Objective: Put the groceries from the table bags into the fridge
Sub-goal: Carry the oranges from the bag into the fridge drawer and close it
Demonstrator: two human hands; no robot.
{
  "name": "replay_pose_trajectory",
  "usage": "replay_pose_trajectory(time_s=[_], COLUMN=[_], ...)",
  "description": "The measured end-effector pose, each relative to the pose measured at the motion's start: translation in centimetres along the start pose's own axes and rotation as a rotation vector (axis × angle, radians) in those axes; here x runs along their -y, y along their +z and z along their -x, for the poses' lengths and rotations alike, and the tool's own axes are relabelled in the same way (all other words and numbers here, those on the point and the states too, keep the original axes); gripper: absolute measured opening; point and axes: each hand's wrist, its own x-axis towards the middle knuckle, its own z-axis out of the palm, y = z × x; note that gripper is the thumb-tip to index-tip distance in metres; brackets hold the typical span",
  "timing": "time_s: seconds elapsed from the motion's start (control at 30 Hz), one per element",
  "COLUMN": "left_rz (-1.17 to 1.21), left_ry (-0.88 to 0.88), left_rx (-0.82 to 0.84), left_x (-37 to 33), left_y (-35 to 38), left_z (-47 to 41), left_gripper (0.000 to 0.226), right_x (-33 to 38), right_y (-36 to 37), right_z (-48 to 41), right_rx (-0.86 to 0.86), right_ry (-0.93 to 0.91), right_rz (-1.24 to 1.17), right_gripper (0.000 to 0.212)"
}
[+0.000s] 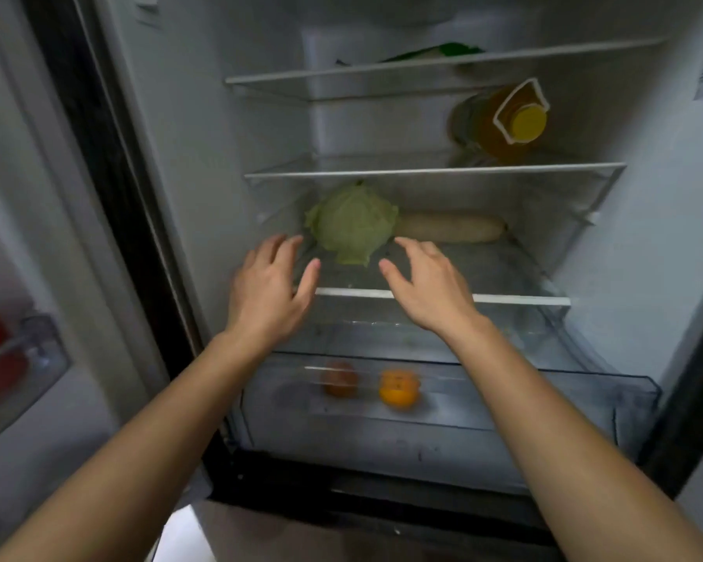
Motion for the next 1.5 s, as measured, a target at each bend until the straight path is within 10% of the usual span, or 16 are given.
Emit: replay_pose_trajectory(time_s=[0.6, 1.0, 1.5], left_rz=[-0.377, -0.7, -0.819], left_ry=[0.012, -0.765, -1.004], left_rx=[-0.146, 0.005, 0.101], left_x=[2.9, 15.7, 39.6], left_y=[-23.3, -49.8, -59.9], left_z=[25.2, 53.4, 62.7], left_gripper=[0.05, 0.065, 0.067], right_x=[18.3, 43.0, 68.7], right_y=[6.4, 17.6, 38.7], right_z=[19.1, 43.6, 48.1], right_rx=[-0.218, 0.179, 0.422], right_ry=[-0.364, -0.625, -0.785], right_rz=[-0.394, -0.39, -0.448], right_gripper=[0.062, 0.07, 0.06])
